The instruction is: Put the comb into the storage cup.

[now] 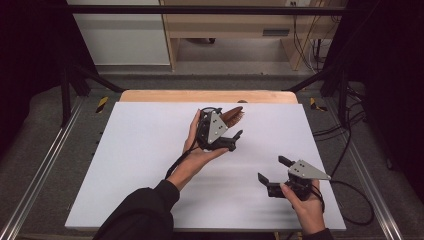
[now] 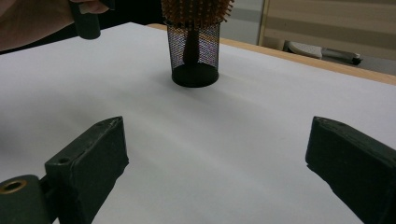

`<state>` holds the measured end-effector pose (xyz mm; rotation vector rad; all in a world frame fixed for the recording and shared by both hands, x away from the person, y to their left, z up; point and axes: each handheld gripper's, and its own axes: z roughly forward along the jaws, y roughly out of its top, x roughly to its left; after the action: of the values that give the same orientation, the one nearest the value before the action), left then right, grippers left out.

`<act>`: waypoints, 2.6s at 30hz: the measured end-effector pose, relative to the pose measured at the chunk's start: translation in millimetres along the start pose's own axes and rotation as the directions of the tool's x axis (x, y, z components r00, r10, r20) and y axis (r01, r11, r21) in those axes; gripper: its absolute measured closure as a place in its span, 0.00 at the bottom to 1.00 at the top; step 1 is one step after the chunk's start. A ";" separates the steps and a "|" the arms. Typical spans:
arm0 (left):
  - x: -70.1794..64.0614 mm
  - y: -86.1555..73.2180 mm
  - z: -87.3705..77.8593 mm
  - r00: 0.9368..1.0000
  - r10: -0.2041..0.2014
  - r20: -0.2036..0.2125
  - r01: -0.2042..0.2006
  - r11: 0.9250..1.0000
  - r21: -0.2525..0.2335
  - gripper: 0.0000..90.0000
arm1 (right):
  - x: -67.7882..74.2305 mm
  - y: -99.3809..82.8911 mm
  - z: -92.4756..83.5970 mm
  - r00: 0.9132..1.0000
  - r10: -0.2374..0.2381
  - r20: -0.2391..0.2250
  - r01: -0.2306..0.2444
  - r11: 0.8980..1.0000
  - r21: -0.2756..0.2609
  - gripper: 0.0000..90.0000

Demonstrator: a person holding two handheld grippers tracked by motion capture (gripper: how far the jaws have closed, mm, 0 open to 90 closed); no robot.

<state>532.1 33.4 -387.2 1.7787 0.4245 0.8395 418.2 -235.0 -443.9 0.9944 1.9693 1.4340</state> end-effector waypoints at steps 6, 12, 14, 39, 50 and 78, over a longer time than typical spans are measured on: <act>0.5 0.4 -4.5 1.000 -0.005 0.003 0.005 1.000 -0.008 0.07 | 0.2 0.0 0.2 1.000 -0.002 -0.001 0.002 1.000 0.001 0.07; 1.7 0.3 -9.9 1.000 -0.013 0.001 0.013 1.000 -0.014 0.07 | 0.0 -0.2 0.2 1.000 -0.004 0.000 0.004 1.000 0.001 0.07; 2.2 0.4 -11.5 1.000 -0.017 0.002 0.017 1.000 -0.014 0.06 | 0.1 -0.1 0.0 1.000 -0.002 0.000 0.002 1.000 0.001 0.07; 12.8 -4.0 -37.3 0.998 -0.062 0.014 0.062 0.998 -0.025 0.03 | 0.9 -0.6 0.6 1.000 -0.005 0.001 0.005 1.000 0.010 0.06; 22.4 -3.1 -48.5 0.997 -0.079 -0.009 0.078 0.996 -0.031 0.03 | 0.9 -0.5 0.7 1.000 -0.005 -0.006 0.005 1.000 0.011 0.05; 47.3 1.0 -76.7 0.982 -0.188 -0.020 0.185 0.979 -0.085 0.03 | 1.2 -0.8 1.2 1.000 -0.008 -0.010 0.008 1.000 0.014 0.05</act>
<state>509.6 115.1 -356.7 1.6242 0.5580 0.7396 418.1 -233.5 -445.0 0.9859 1.9914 1.4252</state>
